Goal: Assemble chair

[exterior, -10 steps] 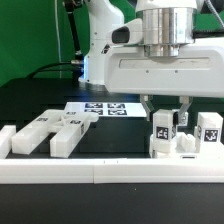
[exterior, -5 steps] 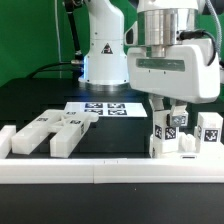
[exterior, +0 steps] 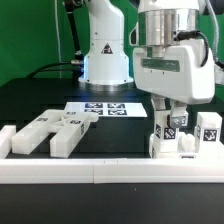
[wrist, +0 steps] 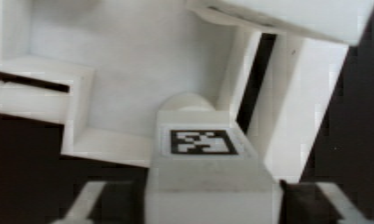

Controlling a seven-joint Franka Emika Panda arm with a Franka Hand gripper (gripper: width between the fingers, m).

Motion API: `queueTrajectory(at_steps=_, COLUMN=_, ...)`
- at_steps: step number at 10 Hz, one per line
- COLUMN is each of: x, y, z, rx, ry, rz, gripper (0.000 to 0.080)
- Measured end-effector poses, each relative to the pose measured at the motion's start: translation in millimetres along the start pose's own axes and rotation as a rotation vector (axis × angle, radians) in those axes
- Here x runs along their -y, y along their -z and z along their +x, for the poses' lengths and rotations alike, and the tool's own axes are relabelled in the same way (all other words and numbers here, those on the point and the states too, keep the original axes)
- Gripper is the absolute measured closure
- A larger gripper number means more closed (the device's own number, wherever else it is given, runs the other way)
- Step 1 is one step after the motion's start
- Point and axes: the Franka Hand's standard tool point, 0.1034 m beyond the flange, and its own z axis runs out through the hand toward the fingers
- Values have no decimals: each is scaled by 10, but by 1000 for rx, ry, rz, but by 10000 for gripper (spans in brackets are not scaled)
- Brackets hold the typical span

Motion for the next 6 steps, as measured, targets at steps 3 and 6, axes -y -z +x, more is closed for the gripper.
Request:
queueTrajectory(at_steps=3, x=11, y=13, z=42, rx=-4, ry=277, rz=3, gripper=184)
queueTrajectory(at_steps=6, x=21, y=11, z=83, rx=-8, ry=657, rz=2, gripper=151)
